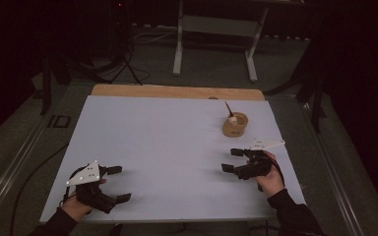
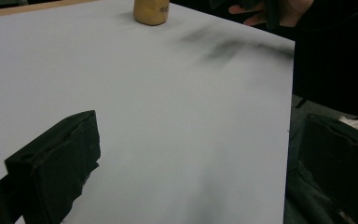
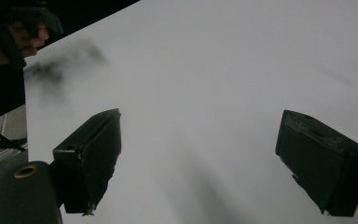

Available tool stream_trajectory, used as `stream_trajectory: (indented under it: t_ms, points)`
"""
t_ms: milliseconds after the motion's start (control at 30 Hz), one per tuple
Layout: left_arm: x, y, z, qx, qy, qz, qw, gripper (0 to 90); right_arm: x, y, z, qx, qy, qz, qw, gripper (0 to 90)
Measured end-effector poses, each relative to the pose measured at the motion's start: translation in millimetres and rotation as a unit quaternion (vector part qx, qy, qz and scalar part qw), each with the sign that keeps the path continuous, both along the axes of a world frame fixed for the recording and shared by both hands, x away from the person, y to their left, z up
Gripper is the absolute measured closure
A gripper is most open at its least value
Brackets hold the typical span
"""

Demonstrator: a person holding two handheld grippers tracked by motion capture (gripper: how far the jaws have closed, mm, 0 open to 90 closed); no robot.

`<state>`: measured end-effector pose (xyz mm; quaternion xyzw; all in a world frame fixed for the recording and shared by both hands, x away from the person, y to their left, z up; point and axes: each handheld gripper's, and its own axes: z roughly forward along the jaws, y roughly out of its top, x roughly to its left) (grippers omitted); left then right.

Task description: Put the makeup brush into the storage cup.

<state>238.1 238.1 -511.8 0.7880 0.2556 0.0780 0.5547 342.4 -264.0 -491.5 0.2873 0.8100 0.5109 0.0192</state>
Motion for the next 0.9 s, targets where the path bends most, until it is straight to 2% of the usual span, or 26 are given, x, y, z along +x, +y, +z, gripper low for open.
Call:
stream_trajectory:
  t_ms: [133, 233, 900]
  points:
    - [0.3, 0.9, -0.1, -0.001, 0.001, 0.001, 1.0000, 0.4, -5.3, 2.0, -5.2, -0.013, -0.001, 0.011, 0.9999, 14.2]
    - [0.4, 0.9, -0.3, 0.000, 0.001, 0.000, 1.0000, 0.4, -8.5, 3.2, -9.6, -0.022, 0.006, 0.018, 0.9996, 14.2]
    - [0.9, 0.8, -1.7, -0.002, 0.004, 0.002, 1.0000, 0.4, -26.8, -17.0, -20.4, -0.032, 0.001, 0.021, 0.9993, 13.9]
